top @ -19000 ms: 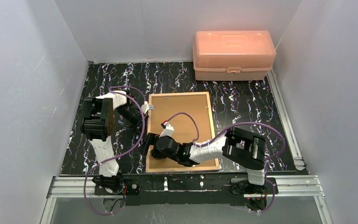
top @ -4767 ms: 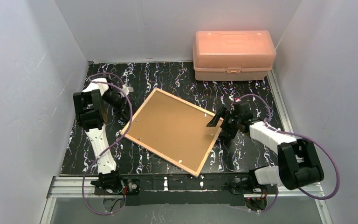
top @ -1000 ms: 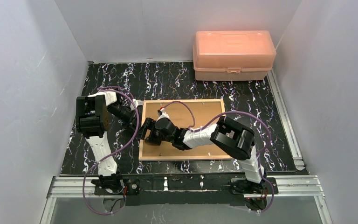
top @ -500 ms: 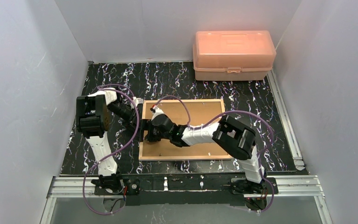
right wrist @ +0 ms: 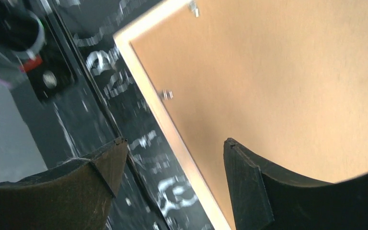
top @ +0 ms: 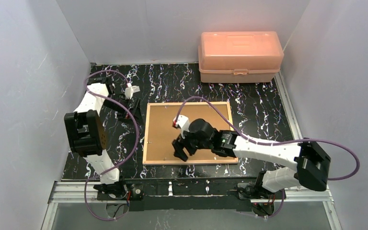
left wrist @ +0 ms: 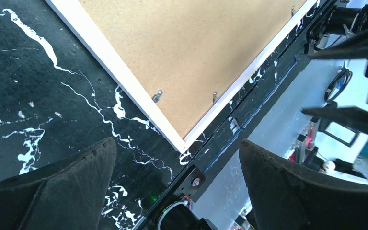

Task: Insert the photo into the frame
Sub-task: Turn over the photo frame at the center of the board.

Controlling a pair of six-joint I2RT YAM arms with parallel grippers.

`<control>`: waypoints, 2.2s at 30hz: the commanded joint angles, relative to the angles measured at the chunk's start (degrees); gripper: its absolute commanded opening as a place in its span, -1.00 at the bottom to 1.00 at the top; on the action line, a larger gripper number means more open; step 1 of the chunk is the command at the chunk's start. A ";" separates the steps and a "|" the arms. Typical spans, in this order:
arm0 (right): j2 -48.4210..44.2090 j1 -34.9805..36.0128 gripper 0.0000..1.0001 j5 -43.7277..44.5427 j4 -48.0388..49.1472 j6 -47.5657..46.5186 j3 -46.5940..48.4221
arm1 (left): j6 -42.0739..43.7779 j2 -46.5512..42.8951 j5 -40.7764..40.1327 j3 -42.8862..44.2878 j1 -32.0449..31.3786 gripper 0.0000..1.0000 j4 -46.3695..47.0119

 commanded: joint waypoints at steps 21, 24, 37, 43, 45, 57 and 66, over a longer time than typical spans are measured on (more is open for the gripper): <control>9.29 7.02 0.03 7.06 -11.42 -19.23 -1.81 | -3.20 -23.06 -7.77 3.01 2.74 0.96 -2.20; 10.27 7.92 -0.14 8.51 -11.12 -19.32 -1.54 | -4.92 -23.83 -10.14 4.60 2.82 0.96 -0.34; 13.00 8.36 -0.62 7.96 -7.28 -21.39 1.48 | -1.53 -35.67 1.61 -3.43 3.34 0.96 11.05; 13.23 8.35 -0.71 7.61 -8.16 -23.38 4.50 | 19.20 -46.46 9.35 -19.89 3.36 0.96 13.61; 13.35 8.40 -0.80 7.58 -7.91 -23.85 4.27 | 25.94 -47.79 9.38 -22.36 3.35 0.96 11.44; 12.90 6.38 -0.97 4.32 -7.65 -21.43 10.08 | 69.14 -64.66 6.15 -41.32 2.85 0.96 6.15; 12.03 4.20 -0.97 0.80 -7.37 -19.47 12.04 | 87.29 -77.41 7.87 -56.16 2.83 0.96 15.52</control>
